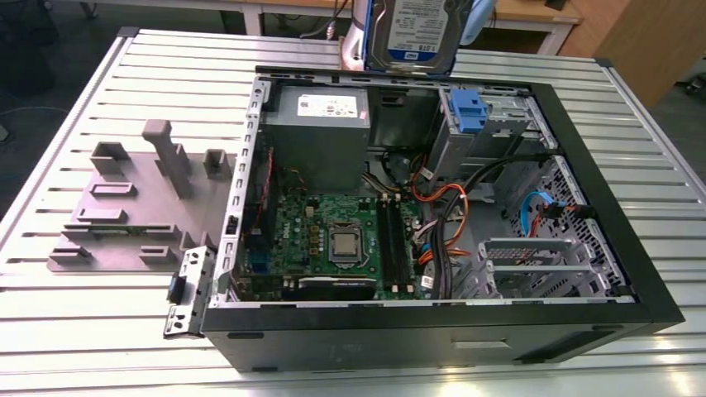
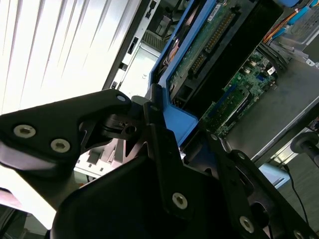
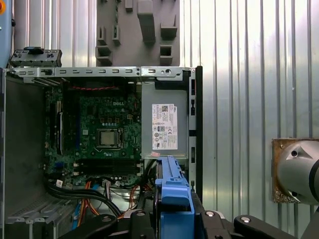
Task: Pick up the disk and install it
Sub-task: 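Pick up the disk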
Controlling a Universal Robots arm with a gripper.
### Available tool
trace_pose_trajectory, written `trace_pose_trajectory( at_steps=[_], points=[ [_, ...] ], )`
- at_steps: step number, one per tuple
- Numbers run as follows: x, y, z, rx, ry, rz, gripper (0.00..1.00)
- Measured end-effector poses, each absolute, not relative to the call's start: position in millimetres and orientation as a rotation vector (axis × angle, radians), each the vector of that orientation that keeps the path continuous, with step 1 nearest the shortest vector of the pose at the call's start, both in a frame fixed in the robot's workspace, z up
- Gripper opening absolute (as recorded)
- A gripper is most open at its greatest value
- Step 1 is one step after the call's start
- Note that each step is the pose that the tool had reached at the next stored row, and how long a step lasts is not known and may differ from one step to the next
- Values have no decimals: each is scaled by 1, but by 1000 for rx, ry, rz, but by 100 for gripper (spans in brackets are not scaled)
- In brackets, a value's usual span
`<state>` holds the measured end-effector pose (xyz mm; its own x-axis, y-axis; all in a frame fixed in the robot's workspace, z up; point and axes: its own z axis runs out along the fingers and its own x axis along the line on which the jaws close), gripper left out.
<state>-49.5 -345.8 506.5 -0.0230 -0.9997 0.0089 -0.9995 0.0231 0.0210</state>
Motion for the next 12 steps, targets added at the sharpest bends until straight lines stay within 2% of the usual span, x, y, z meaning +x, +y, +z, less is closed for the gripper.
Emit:
trace_pose_trajectory(
  at_steps=[12],
  points=[
    [-50,-348,506,2181,-2232,-14,36]
  ],
)
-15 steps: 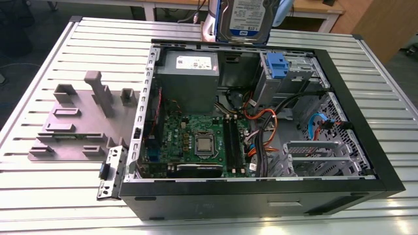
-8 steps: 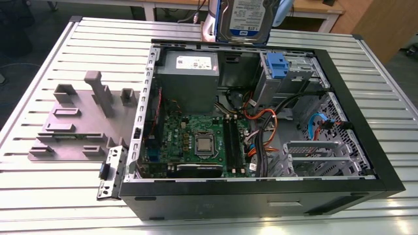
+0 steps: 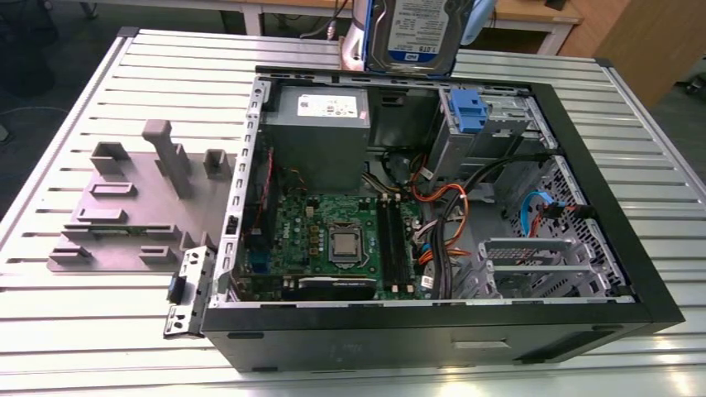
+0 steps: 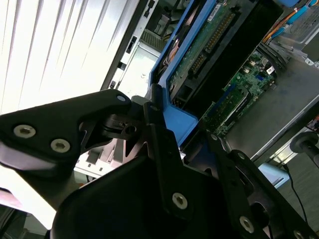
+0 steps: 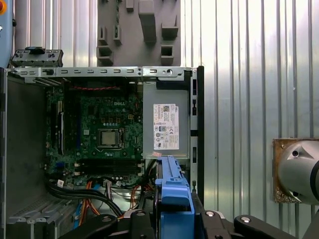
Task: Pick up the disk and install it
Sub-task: 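Pick up the disk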
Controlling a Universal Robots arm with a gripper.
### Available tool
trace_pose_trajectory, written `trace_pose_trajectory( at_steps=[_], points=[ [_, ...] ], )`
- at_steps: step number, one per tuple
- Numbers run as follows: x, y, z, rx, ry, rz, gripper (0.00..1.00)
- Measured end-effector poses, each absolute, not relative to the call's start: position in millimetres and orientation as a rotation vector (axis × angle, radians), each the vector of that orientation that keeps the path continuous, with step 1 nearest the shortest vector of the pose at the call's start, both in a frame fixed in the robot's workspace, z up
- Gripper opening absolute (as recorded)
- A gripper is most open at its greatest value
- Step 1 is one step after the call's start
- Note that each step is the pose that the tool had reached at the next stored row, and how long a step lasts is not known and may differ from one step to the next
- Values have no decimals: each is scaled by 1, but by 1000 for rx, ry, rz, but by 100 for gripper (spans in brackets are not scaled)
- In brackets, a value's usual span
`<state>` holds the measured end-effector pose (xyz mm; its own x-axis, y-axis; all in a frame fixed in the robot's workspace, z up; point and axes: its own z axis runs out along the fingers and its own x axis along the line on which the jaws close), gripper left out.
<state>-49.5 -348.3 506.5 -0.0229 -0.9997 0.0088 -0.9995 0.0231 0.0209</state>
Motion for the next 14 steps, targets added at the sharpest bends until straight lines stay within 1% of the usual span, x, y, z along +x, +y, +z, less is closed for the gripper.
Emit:
trace_pose_trajectory(
  at_steps=[14],
  points=[
    [-50,-357,506,2181,-2232,-14,36]
  ],
)
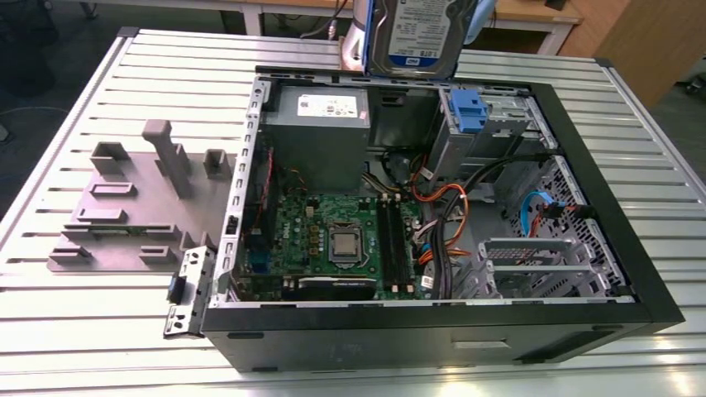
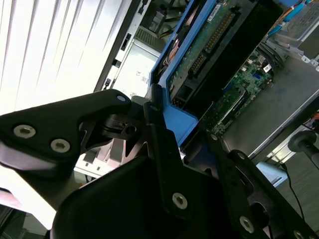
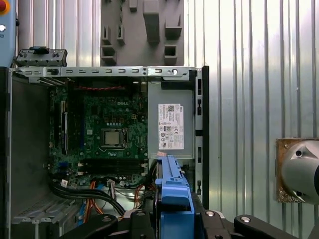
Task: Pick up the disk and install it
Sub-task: 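Pick up the disk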
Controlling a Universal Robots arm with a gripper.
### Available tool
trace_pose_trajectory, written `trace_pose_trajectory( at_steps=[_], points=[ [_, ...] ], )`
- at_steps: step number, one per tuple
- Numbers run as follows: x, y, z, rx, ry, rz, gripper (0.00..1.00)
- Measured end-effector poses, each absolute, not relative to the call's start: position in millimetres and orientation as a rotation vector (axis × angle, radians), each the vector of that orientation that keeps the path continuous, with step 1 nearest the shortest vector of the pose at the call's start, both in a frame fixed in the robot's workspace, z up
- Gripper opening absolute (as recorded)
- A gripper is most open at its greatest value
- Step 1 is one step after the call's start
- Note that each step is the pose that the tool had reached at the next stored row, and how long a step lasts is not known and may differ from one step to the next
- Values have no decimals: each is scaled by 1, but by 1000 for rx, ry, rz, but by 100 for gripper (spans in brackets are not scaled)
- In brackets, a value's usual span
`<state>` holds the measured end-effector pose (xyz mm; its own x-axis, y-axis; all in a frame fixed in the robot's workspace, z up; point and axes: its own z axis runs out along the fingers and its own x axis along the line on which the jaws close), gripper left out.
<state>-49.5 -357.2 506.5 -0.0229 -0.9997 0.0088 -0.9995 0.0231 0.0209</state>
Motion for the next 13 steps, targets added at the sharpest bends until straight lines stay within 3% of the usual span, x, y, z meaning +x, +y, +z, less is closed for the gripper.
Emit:
trace_pose_trajectory(
  at_steps=[13],
  points=[
    [-50,-370,506,2181,-2232,-14,36]
  ],
)
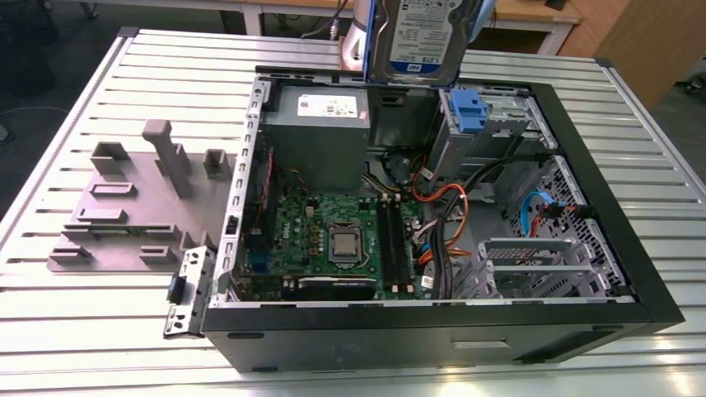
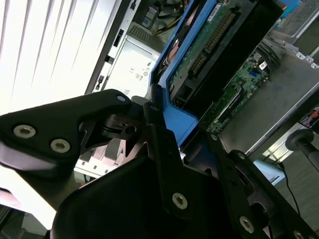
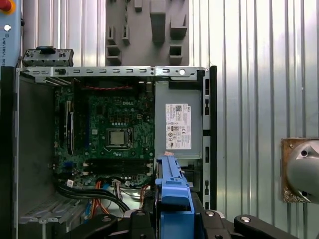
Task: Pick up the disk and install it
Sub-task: 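Pick up the disk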
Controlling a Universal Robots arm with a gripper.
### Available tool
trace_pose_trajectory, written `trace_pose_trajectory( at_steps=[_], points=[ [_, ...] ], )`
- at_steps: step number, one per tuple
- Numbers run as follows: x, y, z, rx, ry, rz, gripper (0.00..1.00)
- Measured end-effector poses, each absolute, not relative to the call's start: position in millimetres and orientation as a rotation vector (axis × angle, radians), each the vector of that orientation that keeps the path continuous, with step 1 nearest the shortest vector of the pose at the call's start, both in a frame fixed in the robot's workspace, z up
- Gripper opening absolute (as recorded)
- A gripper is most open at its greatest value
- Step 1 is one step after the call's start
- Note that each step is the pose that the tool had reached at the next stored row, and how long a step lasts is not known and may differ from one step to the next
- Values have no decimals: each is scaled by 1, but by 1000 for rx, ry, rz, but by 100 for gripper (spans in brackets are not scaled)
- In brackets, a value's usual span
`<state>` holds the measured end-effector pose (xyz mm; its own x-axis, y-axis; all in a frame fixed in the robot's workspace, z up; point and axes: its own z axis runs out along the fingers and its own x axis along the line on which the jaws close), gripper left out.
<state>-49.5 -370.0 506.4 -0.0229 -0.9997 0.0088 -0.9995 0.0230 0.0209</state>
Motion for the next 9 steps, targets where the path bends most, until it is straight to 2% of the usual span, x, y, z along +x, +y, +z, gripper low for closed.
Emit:
trace_pose_trajectory(
  at_steps=[9],
  points=[
    [-50,-377,506,2181,-2232,-14,36]
  ],
)
